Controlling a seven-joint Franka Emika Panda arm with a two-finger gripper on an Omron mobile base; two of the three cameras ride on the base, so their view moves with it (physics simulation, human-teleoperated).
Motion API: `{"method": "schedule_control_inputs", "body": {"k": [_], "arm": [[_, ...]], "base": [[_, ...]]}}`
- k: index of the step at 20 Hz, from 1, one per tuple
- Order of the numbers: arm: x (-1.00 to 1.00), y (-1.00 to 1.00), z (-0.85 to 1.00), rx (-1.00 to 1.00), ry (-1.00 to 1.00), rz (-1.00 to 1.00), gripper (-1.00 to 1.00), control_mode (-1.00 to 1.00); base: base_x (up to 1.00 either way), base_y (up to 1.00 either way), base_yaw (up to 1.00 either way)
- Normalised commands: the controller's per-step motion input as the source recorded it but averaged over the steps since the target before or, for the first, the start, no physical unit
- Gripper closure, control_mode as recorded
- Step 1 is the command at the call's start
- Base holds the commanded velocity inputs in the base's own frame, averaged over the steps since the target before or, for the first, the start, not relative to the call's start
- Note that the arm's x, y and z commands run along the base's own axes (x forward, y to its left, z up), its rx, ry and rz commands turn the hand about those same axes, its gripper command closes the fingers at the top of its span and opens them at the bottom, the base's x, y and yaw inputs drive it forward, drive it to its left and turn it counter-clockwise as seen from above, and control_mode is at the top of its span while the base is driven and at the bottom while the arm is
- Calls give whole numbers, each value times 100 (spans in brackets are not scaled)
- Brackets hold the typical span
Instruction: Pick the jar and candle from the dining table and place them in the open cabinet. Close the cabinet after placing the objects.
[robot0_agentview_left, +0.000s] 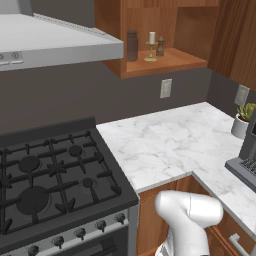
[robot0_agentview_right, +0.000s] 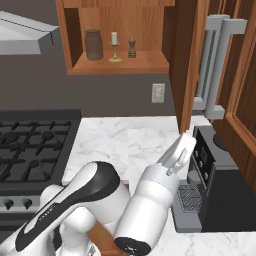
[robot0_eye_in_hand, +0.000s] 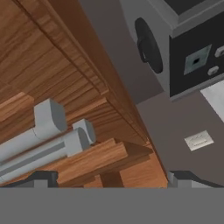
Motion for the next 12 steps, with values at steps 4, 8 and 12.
{"method": "schedule_control_inputs", "body": {"k": [4,8,12], "arm": [[15,-1,-1,0,0,0,-100,-100],[17,0,0,0,0,0,-100,-100],[17,-4,0,0,0,0,-100,-100]], "base": [[0,0,0],[0,0,0],[0,0,0]]}}
